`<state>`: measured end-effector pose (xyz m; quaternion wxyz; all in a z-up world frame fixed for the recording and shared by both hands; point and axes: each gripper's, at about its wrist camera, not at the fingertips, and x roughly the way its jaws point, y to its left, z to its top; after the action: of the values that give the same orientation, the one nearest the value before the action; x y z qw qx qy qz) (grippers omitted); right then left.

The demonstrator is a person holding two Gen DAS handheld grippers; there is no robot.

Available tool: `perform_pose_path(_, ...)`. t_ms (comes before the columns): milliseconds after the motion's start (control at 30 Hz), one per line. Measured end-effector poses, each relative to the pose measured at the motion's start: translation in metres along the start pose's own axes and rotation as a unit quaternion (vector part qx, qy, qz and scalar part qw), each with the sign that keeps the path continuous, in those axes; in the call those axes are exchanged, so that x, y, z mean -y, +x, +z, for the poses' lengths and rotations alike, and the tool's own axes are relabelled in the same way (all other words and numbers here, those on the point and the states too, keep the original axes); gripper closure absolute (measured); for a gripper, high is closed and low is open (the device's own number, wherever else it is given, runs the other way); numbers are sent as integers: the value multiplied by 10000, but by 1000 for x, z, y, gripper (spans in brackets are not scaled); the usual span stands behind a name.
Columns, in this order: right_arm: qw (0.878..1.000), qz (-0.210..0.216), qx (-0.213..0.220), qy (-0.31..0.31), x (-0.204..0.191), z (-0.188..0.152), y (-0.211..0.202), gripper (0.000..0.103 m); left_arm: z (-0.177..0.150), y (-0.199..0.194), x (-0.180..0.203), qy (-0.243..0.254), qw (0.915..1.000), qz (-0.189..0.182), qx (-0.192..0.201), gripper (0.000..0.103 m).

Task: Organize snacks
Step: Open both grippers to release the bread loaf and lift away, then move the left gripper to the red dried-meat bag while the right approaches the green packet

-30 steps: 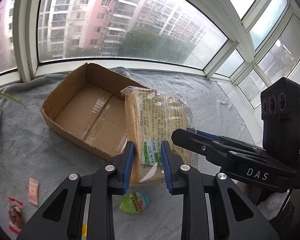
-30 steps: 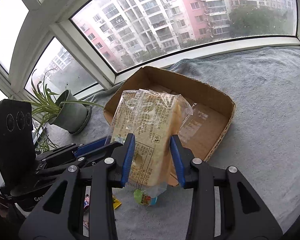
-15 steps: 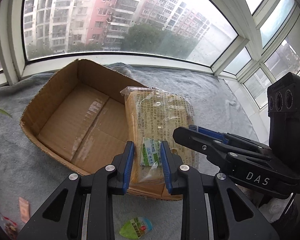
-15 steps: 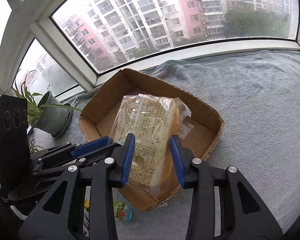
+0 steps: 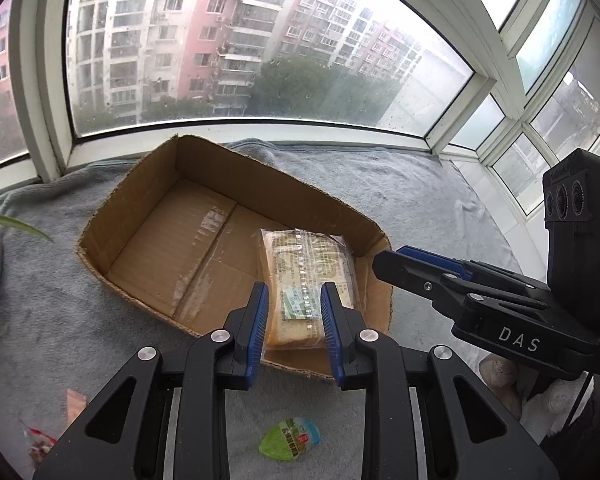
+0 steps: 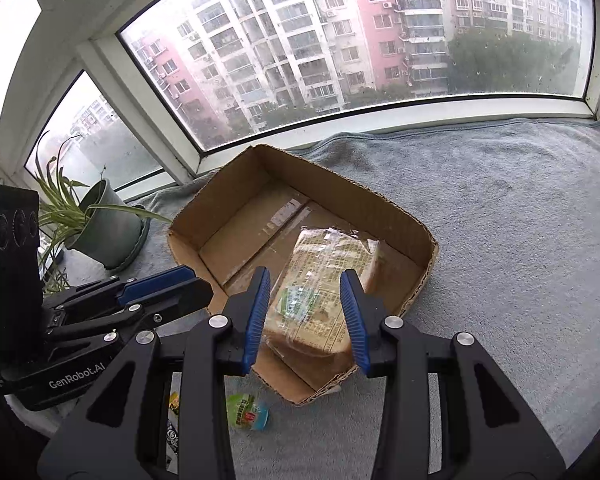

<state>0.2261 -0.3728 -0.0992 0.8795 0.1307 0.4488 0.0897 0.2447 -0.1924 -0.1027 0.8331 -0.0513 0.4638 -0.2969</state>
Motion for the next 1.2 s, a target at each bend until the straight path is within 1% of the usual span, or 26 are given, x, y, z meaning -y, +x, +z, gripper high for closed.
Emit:
perform_pose_path(133,9998,68,78,-163,-13,-9,-17,64,-6,-24,1,97,9999,35,107,79)
perform_pose_path(200,9996,88,96,-250,-20,-16,-25,63,-11,-39,-2,165,9997,108,154,79)
perform_pose_path(267,9993,120,96,-342,-26,-24,-31,63,-17,-54,-7,136,9995,154,225,79)
perform_pose_path(300,9991,127,92,-390,-30,-28,-34,61,-21,-62,-10,121,9994,166,261,79)
perform_pose_path(333,9989,138,95,-442,-33,-33,-38,54,-25,-70,-13,116,9993,209,292,77)
perform_pose_path(367,9986,142,108,-496,-36,-39,-42,50,-30,-78,-16,114,9990,269,330,77)
perform_pose_path(400,9982,140,125,-568,-40,-44,-45,41,-36,-86,-20,122,9987,339,355,77)
perform_pose_path(433,9977,131,135,-656,-44,-50,-48,38,-41,-94,-23,128,9984,397,377,77)
perform_pose_path(467,9971,97,127,-745,-48,-55,-49,38,-46,-102,-25,130,9982,435,399,77)
perform_pose_path(533,9960,9,110,-891,-56,-66,-52,38,-59,-117,-30,117,9975,519,457,69)
perform_pose_path(600,9953,-23,88,-965,-60,-77,-54,38,-74,-130,-37,57,9969,609,494,66)
perform_pose_path(733,9943,-63,-1,-1064,-67,-95,-52,37,-104,-148,-52,-160,9963,708,460,64)
perform_pose_path(800,9939,-87,-48,-1100,-70,-104,-51,35,-119,-152,-56,-240,9961,749,411,62)
perform_pose_path(833,9938,-92,-78,-1105,-71,-109,-49,30,-126,-154,-58,-281,9959,769,387,59)
perform_pose_path(900,9937,-126,-119,-1105,-72,-117,-45,27,-142,-155,-61,-359,9956,811,310,54)
perform_pose_path(1000,9933,-209,-217,-1118,-73,-129,-38,27,-165,-151,-62,-521,9956,761,149,54)
perform_pose_path(1067,9923,-322,-273,-1166,-74,-136,-31,27,-182,-146,-60,-616,9953,747,14,50)
perform_pose_path(1100,9918,-372,-295,-1187,-74,-139,-28,27,-189,-144,-58,-622,9948,802,-59,45)
perform_pose_path(1200,9915,-412,-412,-1161,-72,-148,-18,27,-210,-135,-51,-598,9939,899,-219,45)
